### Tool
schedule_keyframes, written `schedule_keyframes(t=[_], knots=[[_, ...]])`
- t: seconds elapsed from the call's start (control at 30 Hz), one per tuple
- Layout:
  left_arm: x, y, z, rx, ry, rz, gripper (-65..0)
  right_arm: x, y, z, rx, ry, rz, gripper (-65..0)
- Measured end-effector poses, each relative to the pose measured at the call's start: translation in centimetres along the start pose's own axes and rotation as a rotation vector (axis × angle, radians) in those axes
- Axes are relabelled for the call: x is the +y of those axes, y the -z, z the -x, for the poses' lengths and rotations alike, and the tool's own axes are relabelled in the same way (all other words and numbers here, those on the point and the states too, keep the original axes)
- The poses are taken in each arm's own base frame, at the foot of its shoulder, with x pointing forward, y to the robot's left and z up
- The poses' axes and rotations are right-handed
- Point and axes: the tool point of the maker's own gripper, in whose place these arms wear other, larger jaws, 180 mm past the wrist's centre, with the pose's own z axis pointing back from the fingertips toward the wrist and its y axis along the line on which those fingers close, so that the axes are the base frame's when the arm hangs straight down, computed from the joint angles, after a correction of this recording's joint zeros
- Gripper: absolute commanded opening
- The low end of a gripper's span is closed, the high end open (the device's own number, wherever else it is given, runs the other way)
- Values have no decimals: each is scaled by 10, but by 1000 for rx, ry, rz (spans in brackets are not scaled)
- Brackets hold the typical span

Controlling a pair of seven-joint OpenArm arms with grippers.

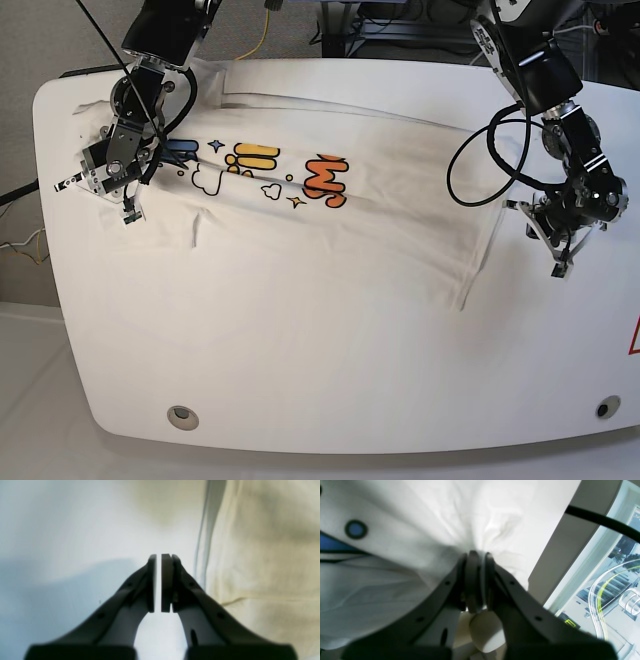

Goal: Fold the T-shirt properly

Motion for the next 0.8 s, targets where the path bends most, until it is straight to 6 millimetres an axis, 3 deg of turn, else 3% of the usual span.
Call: schedule_keyframes(t=[0.17, 0.33, 0.57, 0.8], knots=[[-7, 2, -10, -26, 28, 11, -387, -2, -1, -3, -7, 3, 3, -632], [-10, 0, -35, -119, 39, 17, -269, -2, -2, -5, -12, 6, 2, -632], [-14, -2, -56, -186, 66, 23, -269, 3, -4, -12, -29, 13, -12, -632], [-32, 9, -83, -265, 81, 85, -269, 4, -5, -14, -31, 14, -15, -632]])
